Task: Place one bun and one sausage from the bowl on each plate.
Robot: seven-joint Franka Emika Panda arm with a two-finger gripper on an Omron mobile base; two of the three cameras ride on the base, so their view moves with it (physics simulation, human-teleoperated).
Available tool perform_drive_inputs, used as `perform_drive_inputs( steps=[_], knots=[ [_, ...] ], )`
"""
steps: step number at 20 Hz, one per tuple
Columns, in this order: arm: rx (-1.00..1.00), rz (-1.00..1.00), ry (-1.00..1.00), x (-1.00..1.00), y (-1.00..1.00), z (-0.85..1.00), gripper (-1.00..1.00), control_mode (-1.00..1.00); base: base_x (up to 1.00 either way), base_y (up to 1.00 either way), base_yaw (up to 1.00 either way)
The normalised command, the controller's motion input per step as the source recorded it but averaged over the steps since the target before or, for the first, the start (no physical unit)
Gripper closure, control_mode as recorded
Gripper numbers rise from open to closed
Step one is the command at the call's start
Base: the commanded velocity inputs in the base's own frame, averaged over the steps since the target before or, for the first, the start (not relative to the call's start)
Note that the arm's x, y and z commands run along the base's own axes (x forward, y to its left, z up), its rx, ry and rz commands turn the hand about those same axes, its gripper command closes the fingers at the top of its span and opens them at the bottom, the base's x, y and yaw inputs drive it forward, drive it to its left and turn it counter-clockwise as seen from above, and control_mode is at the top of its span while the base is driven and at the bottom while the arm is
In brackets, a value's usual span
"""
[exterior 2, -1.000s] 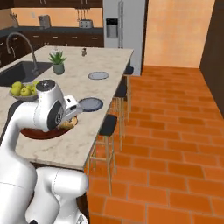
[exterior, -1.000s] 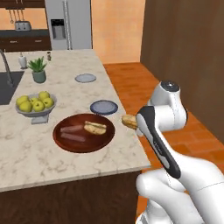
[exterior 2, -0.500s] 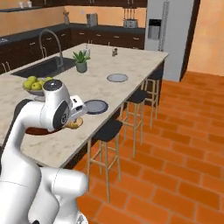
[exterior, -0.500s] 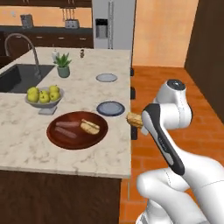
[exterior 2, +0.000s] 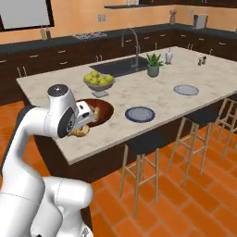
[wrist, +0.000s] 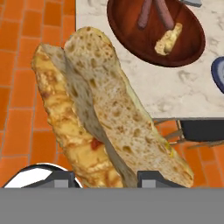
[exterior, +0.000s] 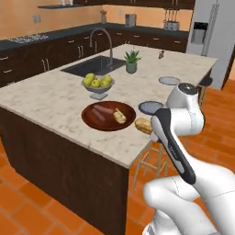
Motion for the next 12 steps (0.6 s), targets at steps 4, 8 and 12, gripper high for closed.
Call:
perform_drive_inputs(
  steps=[4,8,12],
  knots=[
    [0.00,0.00,0.00,0.00,0.00,0.00,1.00,1.00,0.10,-1.00,0.58],
    [0.00,0.00,0.00,0.00,0.00,0.00,1.00,1.00,0.52,-1.00,0.35],
    [0.00,0.00,0.00,0.00,0.00,0.00,1.00,1.00,0.75,-1.00,0.46]
  ],
)
